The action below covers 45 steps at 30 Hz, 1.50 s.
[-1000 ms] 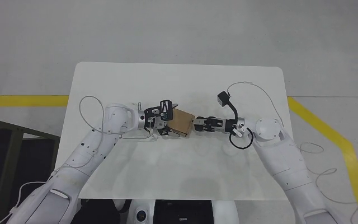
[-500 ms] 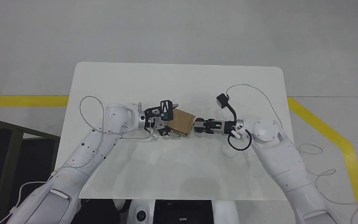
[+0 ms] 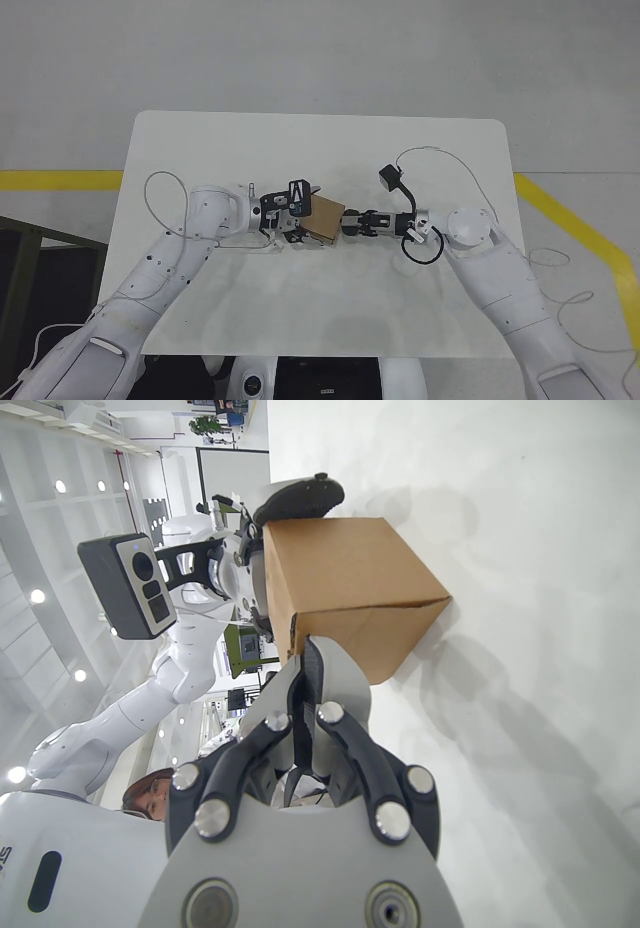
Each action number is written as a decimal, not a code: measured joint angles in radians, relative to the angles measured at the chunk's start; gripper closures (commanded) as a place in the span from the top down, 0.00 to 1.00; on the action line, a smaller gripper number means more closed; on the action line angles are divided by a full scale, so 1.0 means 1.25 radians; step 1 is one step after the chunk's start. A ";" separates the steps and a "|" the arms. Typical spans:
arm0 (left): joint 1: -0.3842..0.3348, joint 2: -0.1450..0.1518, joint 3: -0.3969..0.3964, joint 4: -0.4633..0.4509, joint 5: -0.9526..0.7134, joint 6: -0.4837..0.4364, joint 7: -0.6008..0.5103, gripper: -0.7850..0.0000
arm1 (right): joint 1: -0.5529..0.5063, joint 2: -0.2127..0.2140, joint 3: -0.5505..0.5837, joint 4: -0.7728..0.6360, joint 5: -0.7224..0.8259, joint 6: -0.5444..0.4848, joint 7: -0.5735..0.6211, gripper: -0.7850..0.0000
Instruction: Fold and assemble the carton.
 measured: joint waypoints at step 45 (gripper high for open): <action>0.129 0.136 -0.387 -0.124 -0.470 0.141 -0.267 1.00 | -0.016 0.055 0.246 -0.068 -0.286 -0.476 -0.276 1.00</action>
